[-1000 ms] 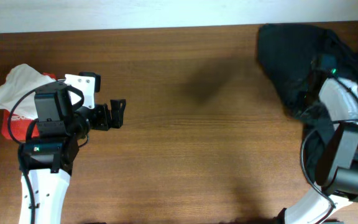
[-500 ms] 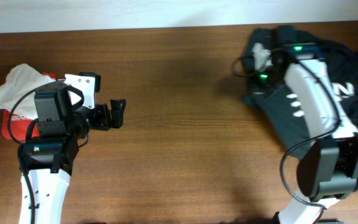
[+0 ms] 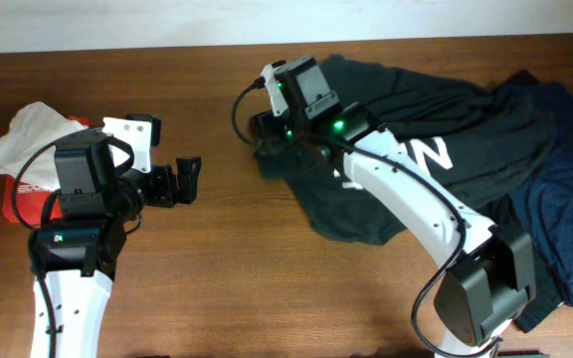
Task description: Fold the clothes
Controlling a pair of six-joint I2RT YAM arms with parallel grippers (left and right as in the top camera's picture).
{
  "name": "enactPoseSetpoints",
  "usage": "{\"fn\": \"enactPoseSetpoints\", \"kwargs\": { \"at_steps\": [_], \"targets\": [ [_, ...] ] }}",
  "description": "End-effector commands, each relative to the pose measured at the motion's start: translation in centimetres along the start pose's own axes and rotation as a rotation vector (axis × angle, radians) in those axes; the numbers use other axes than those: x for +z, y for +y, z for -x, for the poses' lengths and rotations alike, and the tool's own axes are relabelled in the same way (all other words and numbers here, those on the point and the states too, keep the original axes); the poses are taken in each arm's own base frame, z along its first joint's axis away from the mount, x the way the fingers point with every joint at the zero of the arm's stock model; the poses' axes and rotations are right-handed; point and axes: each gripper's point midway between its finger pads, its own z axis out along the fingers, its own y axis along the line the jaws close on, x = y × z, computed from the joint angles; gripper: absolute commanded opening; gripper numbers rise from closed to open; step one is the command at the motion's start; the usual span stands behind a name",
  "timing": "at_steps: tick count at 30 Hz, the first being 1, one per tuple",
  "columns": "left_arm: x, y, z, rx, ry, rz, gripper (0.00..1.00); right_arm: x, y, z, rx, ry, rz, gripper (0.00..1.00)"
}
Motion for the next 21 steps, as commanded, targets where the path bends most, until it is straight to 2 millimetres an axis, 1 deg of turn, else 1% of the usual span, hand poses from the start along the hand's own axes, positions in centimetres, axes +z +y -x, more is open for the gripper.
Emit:
{"fn": "enactPoseSetpoints", "kwargs": {
  "at_steps": [1,2,3,4,5,7,8,9,10,12,14,16,17,18,19,20,21],
  "targets": [
    [-0.4,-1.5,0.8,0.006,-0.021,-0.076,0.99,-2.0,-5.8,0.4,0.056,-0.004,-0.202,0.99],
    [-0.4,-1.8,0.8,0.006,-0.022,-0.095,0.99,-2.6,-7.1,-0.1,0.073,0.015,-0.229,0.99],
    [-0.3,-2.1,0.8,0.004,-0.021,-0.116,0.99,-3.9,-9.4,-0.9,0.109,0.049,-0.274,0.99],
    [-0.1,-2.5,0.7,0.002,-0.013,-0.138,0.99,-5.1,-11.3,-1.5,0.140,0.074,-0.310,0.99],
    [0.4,-2.8,0.4,0.001,0.003,-0.158,0.99,-6.3,-13.2,-2.3,0.174,0.099,-0.346,0.99],
    [1.3,-3.4,-0.2,0.004,0.034,-0.181,0.99,-8.6,-16.4,-3.7,0.242,0.140,-0.399,0.99],
    [2.0,-3.9,-0.7,0.007,0.061,-0.195,0.99,-9.7,-17.9,-4.6,0.278,0.166,-0.425,0.99],
    [3.2,-4.7,-1.5,0.013,0.104,-0.218,0.99,-11.0,-19.6,-5.8,0.322,0.197,-0.453,0.99],
    [4.2,-5.3,-2.3,0.018,0.138,-0.235,0.99,-11.9,-20.7,-6.8,0.355,0.227,-0.472,0.99],
    [5.6,-6.2,-3.4,0.018,0.191,-0.259,0.99,-13.1,-22.3,-8.5,0.407,0.277,-0.498,0.99],
    [8.1,-7.5,-5.3,-0.003,0.271,-0.286,0.99,-14.5,-24.0,-10.3,0.467,0.328,-0.526,0.99],
    [10.5,-8.3,-6.9,-0.017,0.331,-0.301,0.99,-15.8,-25.4,-11.7,0.522,0.362,-0.550,0.99],
    [11.7,-8.6,-7.7,-0.016,0.354,-0.307,0.99,-16.2,-25.9,-12.2,0.540,0.371,-0.557,0.99],
    [12.4,-8.7,-8.1,-0.013,0.367,-0.311,0.99,-16.6,-26.3,-12.6,0.557,0.381,-0.564,0.99],
    [14.3,-9.1,-9.3,-0.004,0.391,-0.322,0.99,-17.2,-26.8,-13.3,0.583,0.397,-0.574,0.99],
    [14.9,-9.3,-9.6,0.000,0.394,-0.326,0.99,-17.5,-27.0,-13.7,0.594,0.405,-0.577,0.99],
    [15.9,-9.6,-10.0,0.010,0.396,-0.334,0.99,-17.8,-27.3,-14.0,0.608,0.414,-0.582,0.99]
  ]
}}
